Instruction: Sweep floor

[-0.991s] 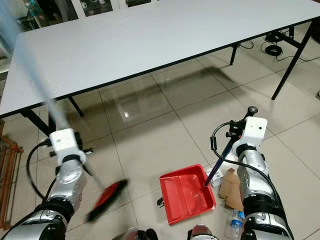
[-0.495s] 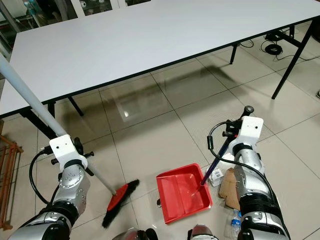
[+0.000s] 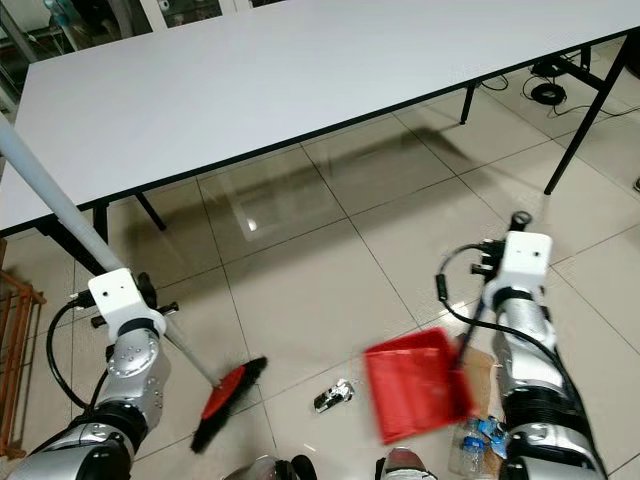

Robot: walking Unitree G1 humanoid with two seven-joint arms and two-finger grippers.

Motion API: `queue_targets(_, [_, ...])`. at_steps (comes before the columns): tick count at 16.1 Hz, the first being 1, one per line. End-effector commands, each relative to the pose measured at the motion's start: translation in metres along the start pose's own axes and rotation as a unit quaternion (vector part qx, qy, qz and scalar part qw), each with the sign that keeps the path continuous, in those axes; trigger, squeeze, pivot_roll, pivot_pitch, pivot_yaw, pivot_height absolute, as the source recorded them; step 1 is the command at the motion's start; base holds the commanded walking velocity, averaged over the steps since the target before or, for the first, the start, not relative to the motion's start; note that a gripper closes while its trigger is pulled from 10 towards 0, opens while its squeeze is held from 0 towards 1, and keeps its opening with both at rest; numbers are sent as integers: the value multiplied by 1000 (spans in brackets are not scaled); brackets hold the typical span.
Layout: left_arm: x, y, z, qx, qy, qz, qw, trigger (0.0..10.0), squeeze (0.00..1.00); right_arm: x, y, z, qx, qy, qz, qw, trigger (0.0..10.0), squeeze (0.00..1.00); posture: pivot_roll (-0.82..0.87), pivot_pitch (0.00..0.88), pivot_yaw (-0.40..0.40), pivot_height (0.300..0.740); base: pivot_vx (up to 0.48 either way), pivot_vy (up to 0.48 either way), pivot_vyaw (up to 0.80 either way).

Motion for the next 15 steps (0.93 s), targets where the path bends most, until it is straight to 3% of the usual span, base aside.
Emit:
queue_targets(1, [7,5,4,-17,8,2,1000,10000,0,-2,8,3,-18,-4,-2,1000,10000,0,-262,126,146,740,0,0,0])
queue_targets(6, [12,2,3,-2,32,-12,999,10000,0,-14,7,1,-17,-18,-1,1000,10000,0,-263,165,146,740,0,0,0])
queue_targets(11, [12,-3,0,1,32,-11,999,10000,0,-11,4,-2,-21,-22,14,999,10000,0,-251,221,159,740,0,0,0])
queue_targets(15, [12,1,4,0,26,-10,1000,10000,0,-2,12,5,-30,-19,32,999,10000,0,-240,247,170,740,0,0,0])
Point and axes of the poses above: a point about 5 cm out from each wrist's last joint towards the gripper, its own z axis pointing out of the wrist towards the gripper, its own y axis along the axis of the wrist's last joint, x = y × z, the point moved 1 cm from there along z, pointing out of the wrist towards the gripper, and after that the axes turned 8 degrees about z, right-handed, at the moved point
